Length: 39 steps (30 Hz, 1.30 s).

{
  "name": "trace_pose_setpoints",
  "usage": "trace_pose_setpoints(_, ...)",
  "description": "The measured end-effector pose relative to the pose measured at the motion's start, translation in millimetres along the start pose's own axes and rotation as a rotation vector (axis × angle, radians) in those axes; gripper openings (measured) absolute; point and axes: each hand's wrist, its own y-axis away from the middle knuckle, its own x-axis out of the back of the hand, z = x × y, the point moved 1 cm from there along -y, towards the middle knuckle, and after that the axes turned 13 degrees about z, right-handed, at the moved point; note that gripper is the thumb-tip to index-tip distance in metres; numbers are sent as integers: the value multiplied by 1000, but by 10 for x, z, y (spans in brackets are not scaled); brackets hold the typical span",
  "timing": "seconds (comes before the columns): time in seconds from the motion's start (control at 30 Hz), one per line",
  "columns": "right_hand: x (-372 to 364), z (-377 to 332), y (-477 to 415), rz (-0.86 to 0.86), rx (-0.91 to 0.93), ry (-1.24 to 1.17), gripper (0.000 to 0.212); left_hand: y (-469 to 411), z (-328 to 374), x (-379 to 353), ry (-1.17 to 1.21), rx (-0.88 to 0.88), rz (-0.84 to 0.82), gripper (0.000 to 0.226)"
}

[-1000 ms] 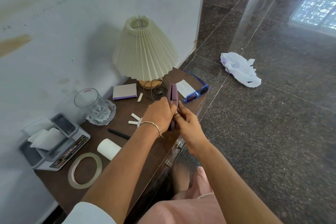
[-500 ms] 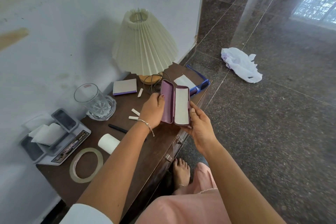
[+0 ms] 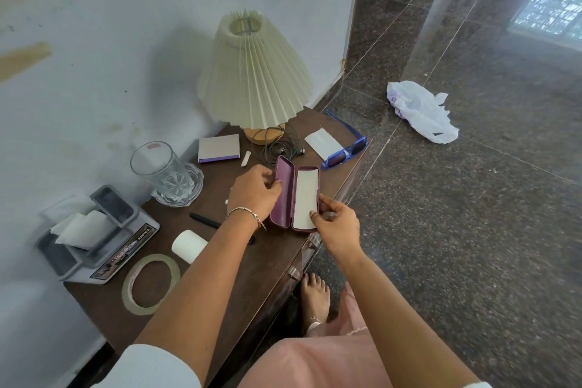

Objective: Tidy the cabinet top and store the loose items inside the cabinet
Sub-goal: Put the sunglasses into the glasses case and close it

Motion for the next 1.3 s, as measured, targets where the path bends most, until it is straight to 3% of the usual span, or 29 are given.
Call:
trace_pose_setpoints(0.27,-40,38,-55,-48,38,43,45,-41,36,107,-181,-66,66,31)
trace_pose_setpoints(0.47,164,-23,-222,192,14,31,24,-34,302,16,-172,-241,232,30)
trace_pose_setpoints(0.63,358,-177,-581,310,59,122,48,-157,674,-300,-135,-412,79,28)
trace_pose_setpoints(0.77,428,-267,-879,286,31,198,64,-233,908,-595,-416,-615,41,44)
trace_pose_setpoints(1.0,404,-315,-1023,217,22,128,54,-358,1008,-824,-478,-525,24,31)
trace_pose_setpoints(1.13,384,-267,-1093,124,-21,78,75,-374,1004,-835,-392,-489,26,26)
trace_pose_setpoints(1.3,459,-272,-1101,101,76,62,106,-345,968,-700,-171,-466,72,14)
